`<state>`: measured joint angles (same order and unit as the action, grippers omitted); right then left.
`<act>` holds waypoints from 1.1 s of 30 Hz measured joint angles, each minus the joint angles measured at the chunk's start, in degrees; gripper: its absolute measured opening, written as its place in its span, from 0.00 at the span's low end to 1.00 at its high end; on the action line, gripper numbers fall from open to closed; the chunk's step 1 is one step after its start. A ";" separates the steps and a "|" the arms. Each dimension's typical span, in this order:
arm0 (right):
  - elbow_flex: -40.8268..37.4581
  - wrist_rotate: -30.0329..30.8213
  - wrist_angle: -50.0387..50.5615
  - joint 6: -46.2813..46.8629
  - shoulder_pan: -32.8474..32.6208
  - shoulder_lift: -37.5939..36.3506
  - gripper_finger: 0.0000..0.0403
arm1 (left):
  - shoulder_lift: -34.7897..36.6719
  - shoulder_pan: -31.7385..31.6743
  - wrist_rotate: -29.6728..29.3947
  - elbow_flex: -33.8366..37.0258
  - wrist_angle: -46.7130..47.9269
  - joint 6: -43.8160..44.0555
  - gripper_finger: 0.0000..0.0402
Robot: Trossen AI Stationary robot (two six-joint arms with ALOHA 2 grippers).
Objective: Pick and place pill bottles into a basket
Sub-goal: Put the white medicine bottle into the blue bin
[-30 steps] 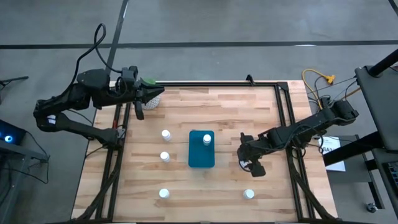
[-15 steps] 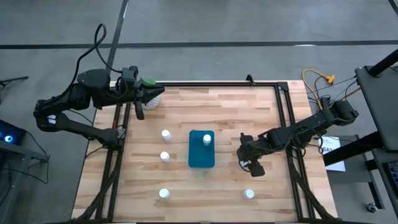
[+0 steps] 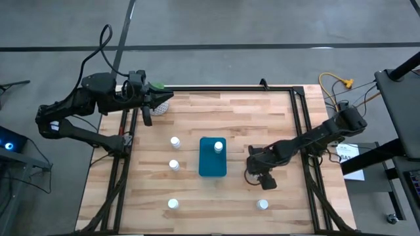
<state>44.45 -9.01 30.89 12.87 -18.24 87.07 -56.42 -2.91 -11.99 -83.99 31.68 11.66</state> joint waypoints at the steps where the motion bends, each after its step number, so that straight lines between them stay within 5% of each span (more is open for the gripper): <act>1: 0.00 -0.01 -0.44 0.13 0.00 0.16 0.55 | 0.00 0.01 0.00 0.00 0.00 0.00 0.03; 14: 0.42 -0.49 -1.16 0.24 0.00 -0.44 0.43 | -0.15 0.01 0.00 0.00 0.20 -0.02 0.03; 33: 9.03 1.69 5.69 -5.05 5.33 -1.60 0.42 | -0.17 0.00 0.02 0.00 -0.07 -0.04 0.03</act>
<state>53.48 -7.32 36.57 7.82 -12.91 85.47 -56.60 -2.91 -11.97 -83.99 31.62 11.62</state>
